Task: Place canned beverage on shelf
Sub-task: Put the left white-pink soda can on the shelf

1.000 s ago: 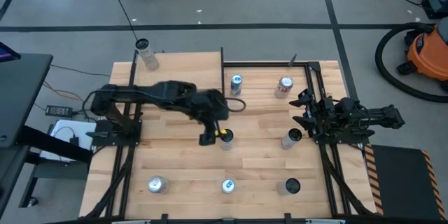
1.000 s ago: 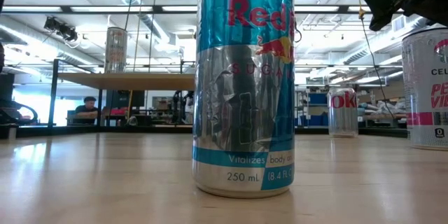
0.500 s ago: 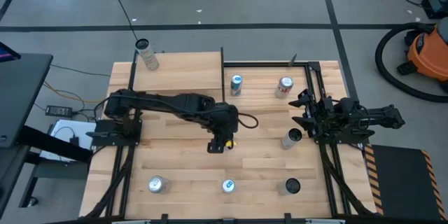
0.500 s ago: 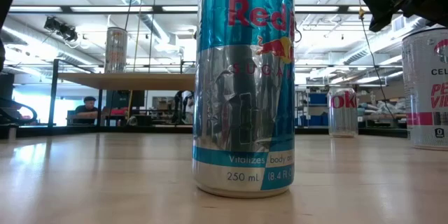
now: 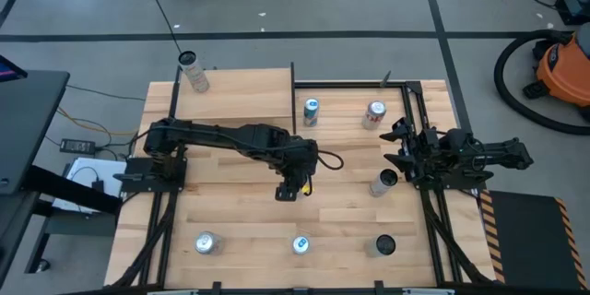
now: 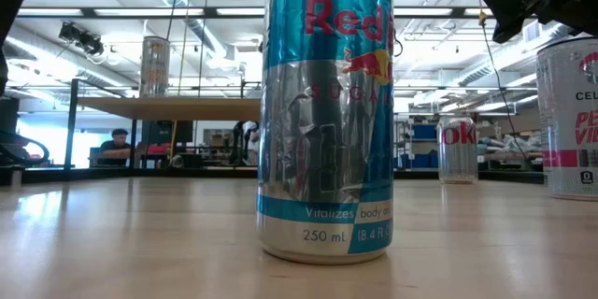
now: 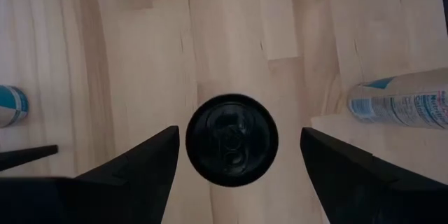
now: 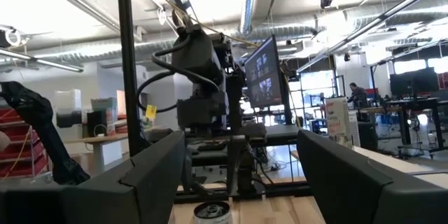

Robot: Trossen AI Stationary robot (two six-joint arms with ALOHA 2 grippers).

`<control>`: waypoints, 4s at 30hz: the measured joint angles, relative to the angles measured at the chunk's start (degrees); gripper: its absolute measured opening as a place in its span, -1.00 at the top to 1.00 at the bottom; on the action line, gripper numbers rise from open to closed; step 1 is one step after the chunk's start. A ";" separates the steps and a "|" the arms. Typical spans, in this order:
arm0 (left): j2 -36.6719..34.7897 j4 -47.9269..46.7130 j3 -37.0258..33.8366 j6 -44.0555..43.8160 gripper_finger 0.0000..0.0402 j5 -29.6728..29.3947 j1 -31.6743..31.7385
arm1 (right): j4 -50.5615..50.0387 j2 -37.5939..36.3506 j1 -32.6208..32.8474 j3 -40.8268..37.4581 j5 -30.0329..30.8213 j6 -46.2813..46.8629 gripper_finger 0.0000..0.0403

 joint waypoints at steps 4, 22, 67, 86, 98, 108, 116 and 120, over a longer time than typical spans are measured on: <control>0.81 0.60 0.02 -0.02 -0.49 1.47 -0.09 | -0.04 0.00 -0.02 0.01 0.00 0.00 -0.42; 3.45 -0.09 0.11 0.04 -0.49 2.64 -0.02 | -0.30 0.22 -0.02 0.02 0.02 0.02 -0.42; 3.76 -0.73 1.19 -2.68 -0.49 0.89 0.37 | -0.35 0.22 -0.02 0.00 0.00 0.02 -0.42; 3.76 -1.73 1.31 -2.69 -0.49 -1.29 0.28 | -0.35 0.22 -0.02 0.01 0.00 0.04 -0.42; 3.64 -0.89 1.36 -5.89 -0.49 -1.36 -0.11 | -0.35 0.22 -0.02 0.00 0.00 0.02 -0.42; 3.55 -1.72 3.75 -7.10 -0.49 -3.58 -0.17 | -0.35 0.20 -0.02 0.02 0.00 0.04 -0.42; 3.50 -2.55 5.44 -6.19 -0.49 -8.79 -0.03 | -0.35 0.21 -0.01 0.00 0.00 0.04 -0.42; 3.50 -1.97 5.44 -7.26 -0.49 -8.62 0.42 | -0.35 0.20 0.00 0.02 0.00 0.04 -0.42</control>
